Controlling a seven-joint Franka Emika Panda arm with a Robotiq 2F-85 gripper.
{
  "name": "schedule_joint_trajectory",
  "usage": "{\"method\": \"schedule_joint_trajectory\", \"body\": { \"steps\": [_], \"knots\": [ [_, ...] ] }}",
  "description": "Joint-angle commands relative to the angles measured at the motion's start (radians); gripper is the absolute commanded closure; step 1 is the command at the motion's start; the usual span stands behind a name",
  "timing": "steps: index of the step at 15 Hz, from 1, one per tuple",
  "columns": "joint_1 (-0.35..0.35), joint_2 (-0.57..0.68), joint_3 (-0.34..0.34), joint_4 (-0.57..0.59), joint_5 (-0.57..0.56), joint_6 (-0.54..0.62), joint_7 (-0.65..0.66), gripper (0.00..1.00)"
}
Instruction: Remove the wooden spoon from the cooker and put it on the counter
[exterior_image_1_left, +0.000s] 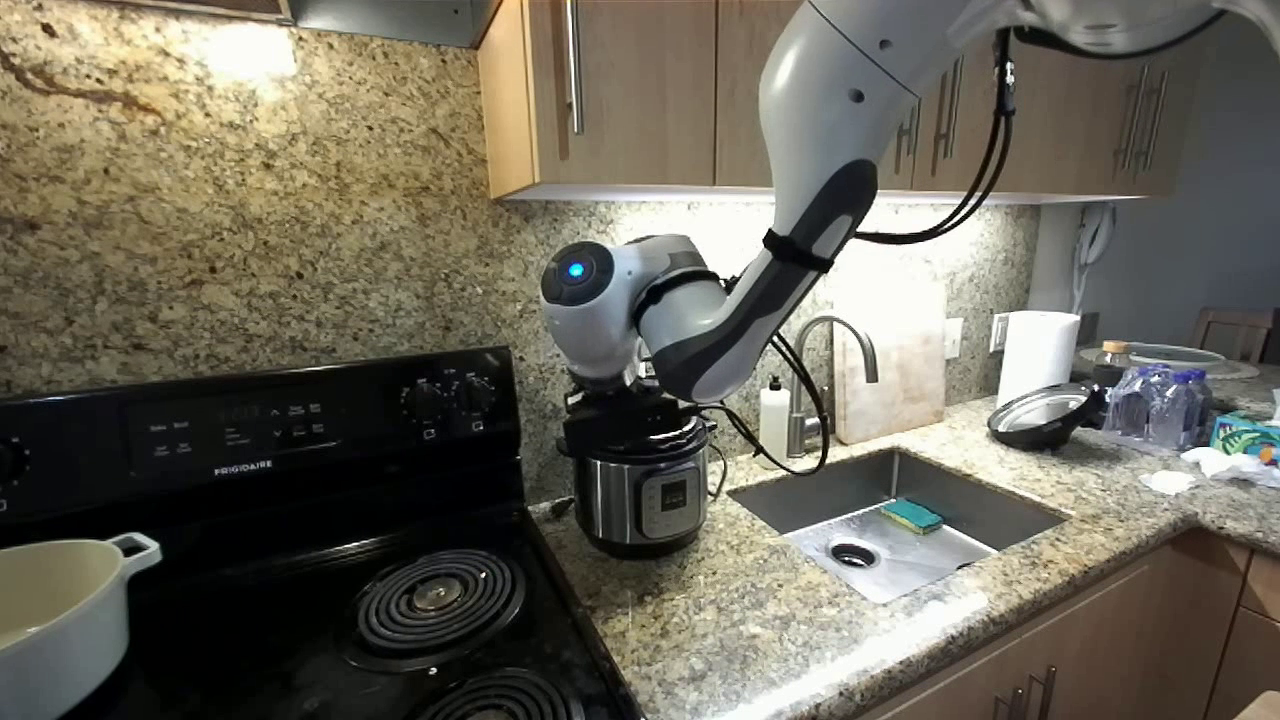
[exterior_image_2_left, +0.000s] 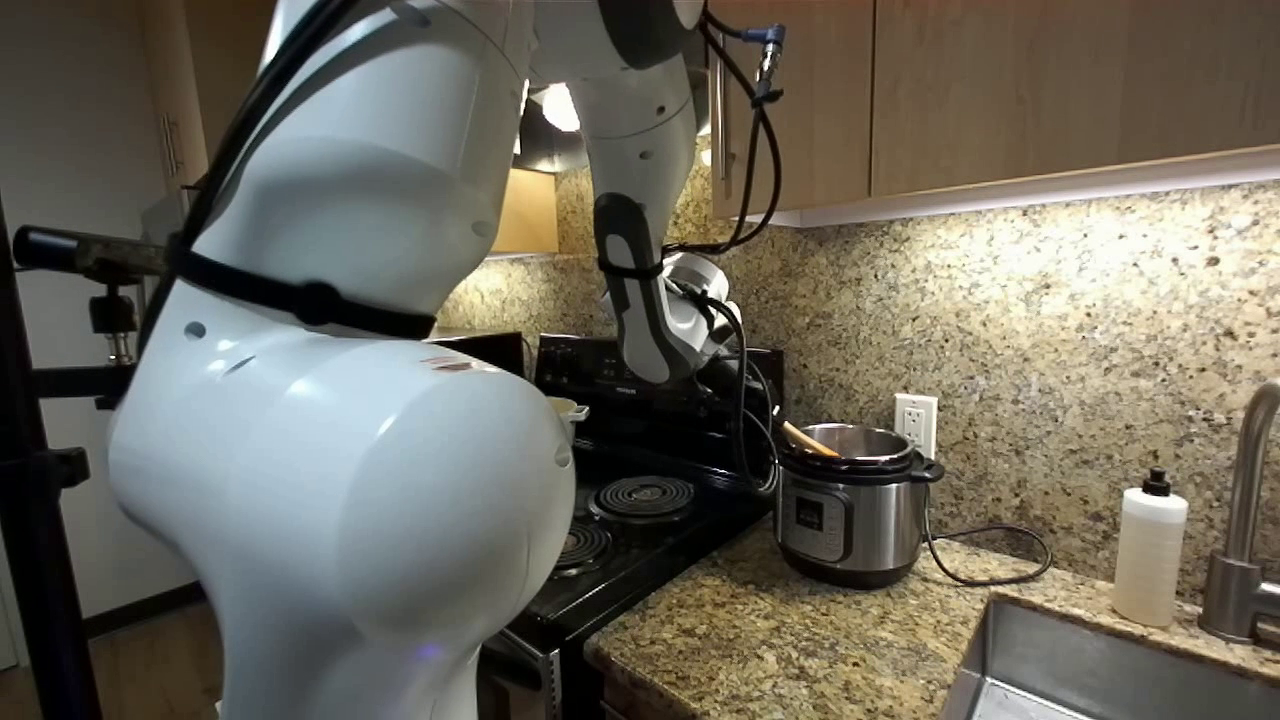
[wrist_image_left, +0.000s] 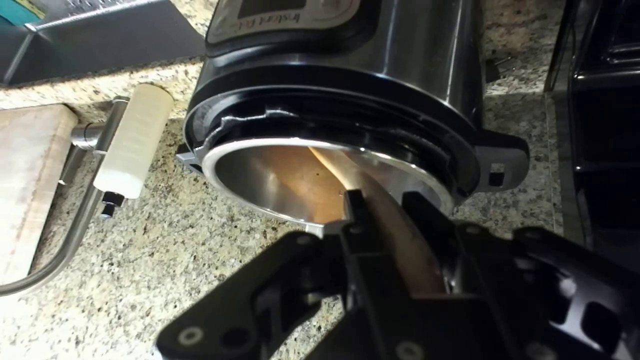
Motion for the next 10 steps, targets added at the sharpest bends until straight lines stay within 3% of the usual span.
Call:
{"method": "schedule_joint_trajectory", "body": {
  "steps": [1, 10],
  "knots": [
    [0.038, -0.076, 0.009, -0.045, 0.104, -0.071, -0.088, 0.90],
    [0.167, -0.148, 0.078, -0.053, 0.288, -0.305, -0.111, 0.90]
  ]
}}
